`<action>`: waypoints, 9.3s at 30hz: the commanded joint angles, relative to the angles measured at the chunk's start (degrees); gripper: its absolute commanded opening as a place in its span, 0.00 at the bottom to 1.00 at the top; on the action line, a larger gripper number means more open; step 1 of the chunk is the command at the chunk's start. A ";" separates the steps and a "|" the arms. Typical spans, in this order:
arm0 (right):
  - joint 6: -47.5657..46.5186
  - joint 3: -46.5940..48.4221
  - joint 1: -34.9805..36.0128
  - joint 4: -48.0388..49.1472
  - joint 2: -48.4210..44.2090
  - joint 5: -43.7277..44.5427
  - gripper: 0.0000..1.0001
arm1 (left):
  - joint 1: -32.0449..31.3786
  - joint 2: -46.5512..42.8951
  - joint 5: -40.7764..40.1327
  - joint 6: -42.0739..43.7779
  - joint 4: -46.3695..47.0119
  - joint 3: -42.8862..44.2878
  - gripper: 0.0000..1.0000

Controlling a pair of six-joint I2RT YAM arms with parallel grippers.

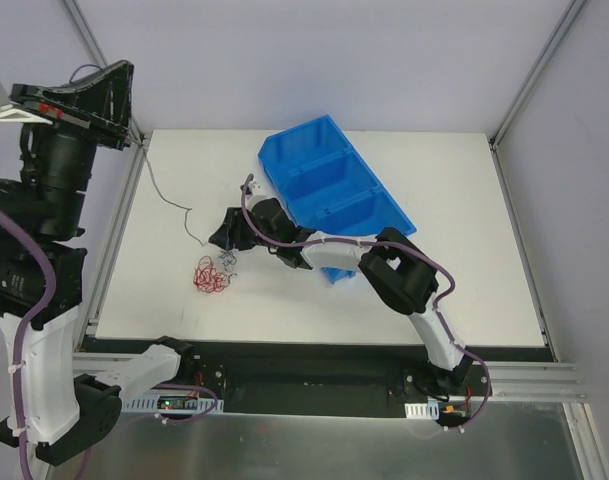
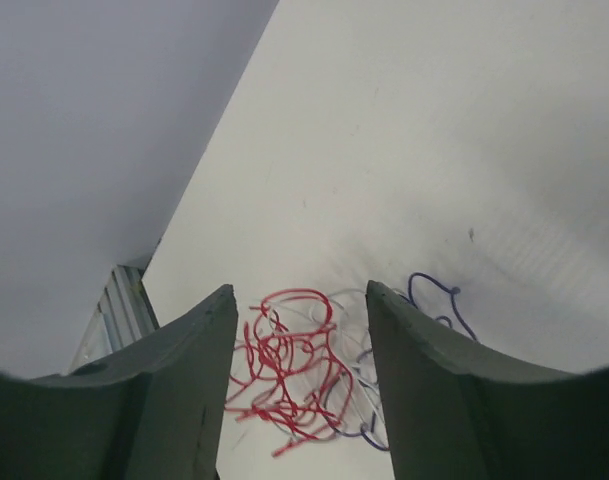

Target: Untangle the cables

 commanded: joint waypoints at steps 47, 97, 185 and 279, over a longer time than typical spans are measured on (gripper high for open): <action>-16.43 -4.41 0.95 2.14 -27.82 -18.90 0.57 | -0.24 -13.63 8.93 -13.97 -2.04 -35.94 0.00; -27.31 -14.25 -25.31 -10.69 -46.98 -27.41 0.00 | -0.24 -18.47 10.00 -18.62 -7.06 -59.32 0.70; -65.29 1.22 -33.60 -65.89 -24.22 -5.04 0.04 | 1.87 -9.85 15.19 -24.78 1.73 -66.35 0.81; -29.35 -1.60 -2.83 -3.48 -19.22 -16.02 0.77 | 19.36 -3.51 32.68 -9.74 -18.22 -44.65 0.00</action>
